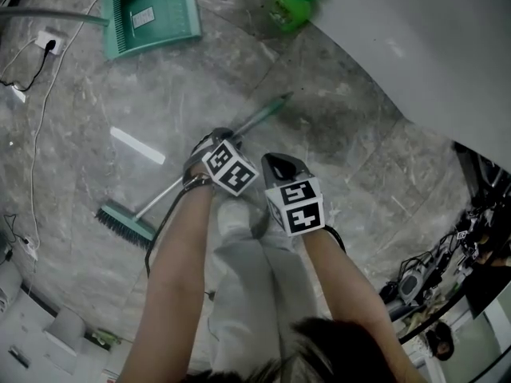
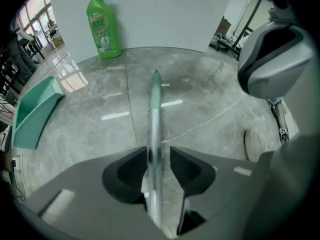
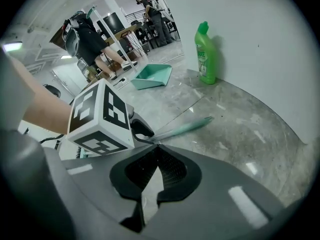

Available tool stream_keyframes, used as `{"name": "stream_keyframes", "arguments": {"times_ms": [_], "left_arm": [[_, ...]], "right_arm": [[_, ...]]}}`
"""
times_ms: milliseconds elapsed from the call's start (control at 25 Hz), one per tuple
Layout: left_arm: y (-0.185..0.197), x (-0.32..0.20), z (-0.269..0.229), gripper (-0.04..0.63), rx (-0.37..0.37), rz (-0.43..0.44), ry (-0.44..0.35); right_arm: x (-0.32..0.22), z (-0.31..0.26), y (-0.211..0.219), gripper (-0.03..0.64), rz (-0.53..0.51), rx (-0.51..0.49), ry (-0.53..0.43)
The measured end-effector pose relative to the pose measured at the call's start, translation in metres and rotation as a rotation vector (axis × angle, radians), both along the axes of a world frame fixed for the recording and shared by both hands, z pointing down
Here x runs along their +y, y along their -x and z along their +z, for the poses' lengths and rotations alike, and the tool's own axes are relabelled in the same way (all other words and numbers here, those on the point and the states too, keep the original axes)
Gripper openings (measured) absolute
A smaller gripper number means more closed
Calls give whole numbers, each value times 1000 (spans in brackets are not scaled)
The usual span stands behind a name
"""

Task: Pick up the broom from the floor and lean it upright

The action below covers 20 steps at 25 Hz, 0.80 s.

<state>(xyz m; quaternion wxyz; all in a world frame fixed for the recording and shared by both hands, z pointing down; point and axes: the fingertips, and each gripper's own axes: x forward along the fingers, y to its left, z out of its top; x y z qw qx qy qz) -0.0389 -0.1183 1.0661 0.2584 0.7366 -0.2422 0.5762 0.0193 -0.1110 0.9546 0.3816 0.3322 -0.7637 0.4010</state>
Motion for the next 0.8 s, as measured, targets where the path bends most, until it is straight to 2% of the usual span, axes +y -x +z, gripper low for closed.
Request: {"name": "stream_keyframes", "arguments": {"times_ms": [40, 120, 360, 560, 680, 800], "left_arm": [[0, -1, 3, 136, -8, 1, -4], [1, -3, 6, 75, -18, 3, -5], [1, -3, 8, 77, 0, 30, 1], [3, -6, 6, 75, -4, 12, 23], [2, -17, -8, 75, 23, -3, -1], [1, -26, -30, 75, 67, -14, -35]], "right_arm": [[-1, 1, 0, 2, -3, 1, 0], [-4, 4, -1, 2, -4, 4, -2], [-11, 13, -4, 2, 7, 14, -6], [-15, 6, -2, 2, 8, 2, -19], [-16, -4, -2, 2, -8, -4, -30], [-21, -16, -8, 2, 35, -8, -36]]}}
